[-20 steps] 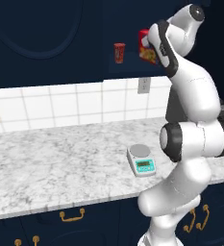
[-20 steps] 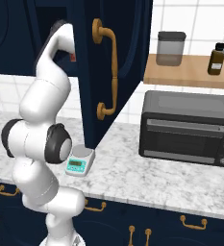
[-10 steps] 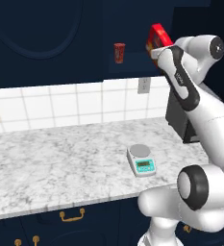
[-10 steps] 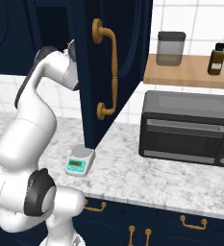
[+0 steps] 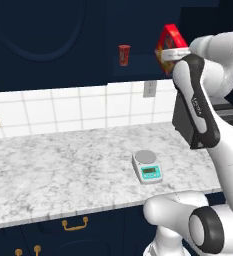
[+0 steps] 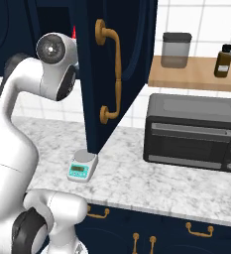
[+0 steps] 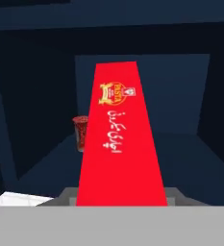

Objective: Pick the boxed food and place it on the digital scale for weighing, and close the cabinet.

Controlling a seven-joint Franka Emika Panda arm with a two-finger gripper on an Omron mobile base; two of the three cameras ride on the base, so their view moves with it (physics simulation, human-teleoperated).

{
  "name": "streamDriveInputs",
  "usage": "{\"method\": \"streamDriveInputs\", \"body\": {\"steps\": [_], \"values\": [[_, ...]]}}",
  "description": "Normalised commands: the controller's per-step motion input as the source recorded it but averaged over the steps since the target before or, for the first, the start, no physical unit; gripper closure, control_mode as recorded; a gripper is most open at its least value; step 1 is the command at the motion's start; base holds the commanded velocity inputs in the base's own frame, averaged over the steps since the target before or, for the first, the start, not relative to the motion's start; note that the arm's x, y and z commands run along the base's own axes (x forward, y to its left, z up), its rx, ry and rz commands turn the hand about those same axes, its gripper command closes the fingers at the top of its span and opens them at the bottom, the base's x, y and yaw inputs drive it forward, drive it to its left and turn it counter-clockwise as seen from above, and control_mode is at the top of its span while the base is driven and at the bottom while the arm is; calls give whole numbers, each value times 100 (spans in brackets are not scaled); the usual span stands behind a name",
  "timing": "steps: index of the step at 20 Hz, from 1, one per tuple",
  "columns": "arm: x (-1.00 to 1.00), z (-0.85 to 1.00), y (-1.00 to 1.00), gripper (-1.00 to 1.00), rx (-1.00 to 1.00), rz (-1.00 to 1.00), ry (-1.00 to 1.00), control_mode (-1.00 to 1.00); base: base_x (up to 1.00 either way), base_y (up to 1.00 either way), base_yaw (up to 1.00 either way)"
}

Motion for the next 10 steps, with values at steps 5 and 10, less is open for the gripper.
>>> {"method": "streamDriveInputs", "body": {"steps": [5,10], "values": [[-97,-67,25,100,1,3,25,-100,0,0,0],[-37,-99,19,100,-11,21,22,-100,0,0,0]]}}
